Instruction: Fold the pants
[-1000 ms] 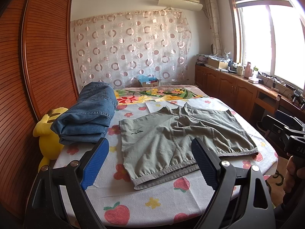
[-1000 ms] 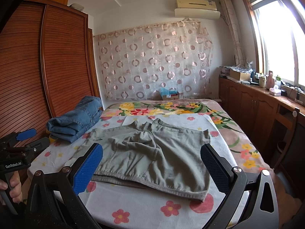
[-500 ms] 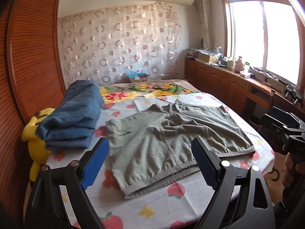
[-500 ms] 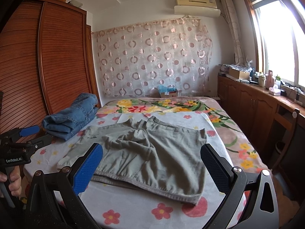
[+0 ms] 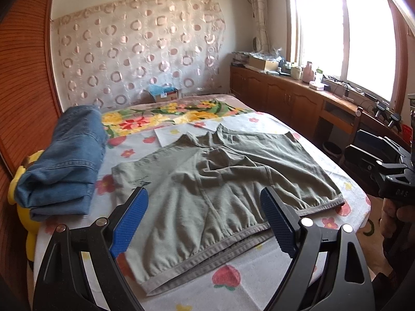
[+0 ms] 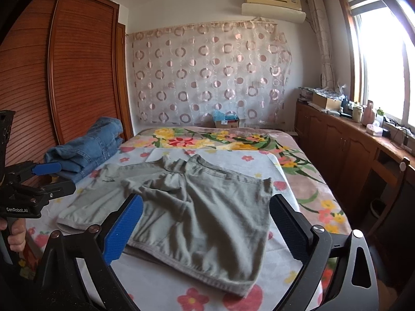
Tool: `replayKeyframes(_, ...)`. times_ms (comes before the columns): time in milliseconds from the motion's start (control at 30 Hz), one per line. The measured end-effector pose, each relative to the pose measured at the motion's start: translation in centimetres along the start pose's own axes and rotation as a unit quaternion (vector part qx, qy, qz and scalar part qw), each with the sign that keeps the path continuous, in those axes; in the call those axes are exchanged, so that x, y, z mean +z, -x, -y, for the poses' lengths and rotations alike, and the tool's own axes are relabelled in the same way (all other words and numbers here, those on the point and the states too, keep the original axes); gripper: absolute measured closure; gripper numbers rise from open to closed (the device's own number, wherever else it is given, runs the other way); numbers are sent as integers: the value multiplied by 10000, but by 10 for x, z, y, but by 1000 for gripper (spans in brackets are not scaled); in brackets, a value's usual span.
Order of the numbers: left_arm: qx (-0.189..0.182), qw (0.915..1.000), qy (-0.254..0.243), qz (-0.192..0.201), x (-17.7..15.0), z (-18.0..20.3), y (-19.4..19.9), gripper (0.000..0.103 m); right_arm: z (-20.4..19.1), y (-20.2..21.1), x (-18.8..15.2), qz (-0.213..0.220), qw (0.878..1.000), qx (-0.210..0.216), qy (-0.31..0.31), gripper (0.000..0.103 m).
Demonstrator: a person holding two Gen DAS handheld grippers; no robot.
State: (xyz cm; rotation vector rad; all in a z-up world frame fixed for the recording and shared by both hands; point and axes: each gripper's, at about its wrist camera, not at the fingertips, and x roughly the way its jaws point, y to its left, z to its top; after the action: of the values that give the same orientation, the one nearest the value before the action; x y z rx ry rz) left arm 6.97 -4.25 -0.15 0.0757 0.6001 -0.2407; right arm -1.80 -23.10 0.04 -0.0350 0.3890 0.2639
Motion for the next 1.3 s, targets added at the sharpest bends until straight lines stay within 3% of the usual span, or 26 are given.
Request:
replayKeyframes(567, -440, 9976, -267, -461, 17, 18, -54, 14, 25, -39, 24, -559, 9981, 0, 260, 37)
replayKeyframes(833, -605, 9956, -282, -658, 20, 28, -73, 14, 63, -85, 41, -1242, 9922, -25, 147, 55)
replayKeyframes(900, -634, 9950, -246, -736, 15, 28, -78, 14, 71, -99, 44, -1471, 9891, -9, 50, 66)
replayKeyframes(967, -632, 9944, -236, -808, 13, 28, -84, 14, 78, -110, 48, -1654, 9862, 4, -56, 70)
replayKeyframes(1300, -630, 9922, -121, -1068, -4, 23, -97, 14, 92, -129, 73, -2140, 9759, -383, -172, 74)
